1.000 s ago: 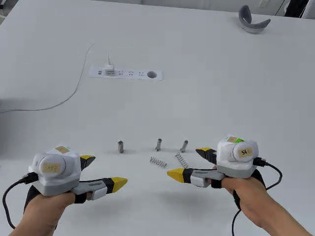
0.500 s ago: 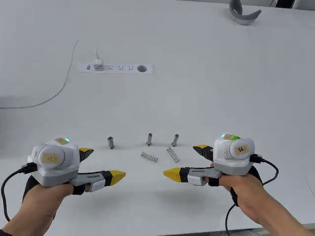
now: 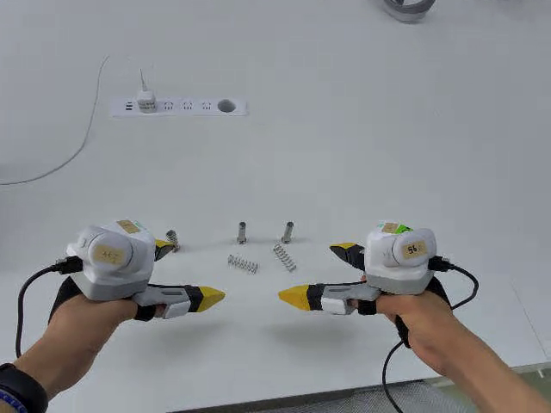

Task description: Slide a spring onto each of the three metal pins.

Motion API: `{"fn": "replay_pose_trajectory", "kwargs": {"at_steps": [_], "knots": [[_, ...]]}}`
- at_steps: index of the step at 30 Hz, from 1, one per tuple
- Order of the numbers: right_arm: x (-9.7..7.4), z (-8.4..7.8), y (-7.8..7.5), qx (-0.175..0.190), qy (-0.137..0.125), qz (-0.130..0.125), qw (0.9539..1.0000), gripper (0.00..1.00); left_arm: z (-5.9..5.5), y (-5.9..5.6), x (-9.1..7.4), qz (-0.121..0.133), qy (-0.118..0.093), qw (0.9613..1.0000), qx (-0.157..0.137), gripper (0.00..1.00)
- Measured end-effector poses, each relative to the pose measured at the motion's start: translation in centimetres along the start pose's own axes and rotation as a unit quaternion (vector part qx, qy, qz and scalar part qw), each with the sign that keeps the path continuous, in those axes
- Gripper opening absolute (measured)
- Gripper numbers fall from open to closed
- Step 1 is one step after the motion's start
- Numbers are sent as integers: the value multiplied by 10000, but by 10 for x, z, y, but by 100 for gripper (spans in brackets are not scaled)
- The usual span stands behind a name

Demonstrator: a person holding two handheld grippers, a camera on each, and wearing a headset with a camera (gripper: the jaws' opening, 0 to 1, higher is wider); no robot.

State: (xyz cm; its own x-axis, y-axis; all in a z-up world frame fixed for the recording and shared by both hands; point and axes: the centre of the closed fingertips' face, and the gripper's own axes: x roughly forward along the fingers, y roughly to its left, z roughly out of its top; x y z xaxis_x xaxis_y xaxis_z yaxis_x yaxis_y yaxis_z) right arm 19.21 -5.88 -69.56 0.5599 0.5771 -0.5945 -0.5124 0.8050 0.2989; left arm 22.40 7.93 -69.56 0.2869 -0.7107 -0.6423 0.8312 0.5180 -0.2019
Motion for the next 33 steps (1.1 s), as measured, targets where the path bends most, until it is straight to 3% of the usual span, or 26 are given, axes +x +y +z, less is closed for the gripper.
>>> {"fn": "replay_pose_trajectory", "kwargs": {"at_steps": [6, 15, 33], "knots": [[-3, -5, -4, 54, -1, 0, 10000, 86, 7, -9, 13, -160, 84, 9997, 133, 75], [-4, -8, -6, 130, -9, 4, 9999, 85, 7, -17, 28, -358, 272, 9984, 349, 74], [-7, -9, -3, 176, -36, 29, 9998, 85, 3, -29, 59, -776, 665, 9903, 942, 72]]}}
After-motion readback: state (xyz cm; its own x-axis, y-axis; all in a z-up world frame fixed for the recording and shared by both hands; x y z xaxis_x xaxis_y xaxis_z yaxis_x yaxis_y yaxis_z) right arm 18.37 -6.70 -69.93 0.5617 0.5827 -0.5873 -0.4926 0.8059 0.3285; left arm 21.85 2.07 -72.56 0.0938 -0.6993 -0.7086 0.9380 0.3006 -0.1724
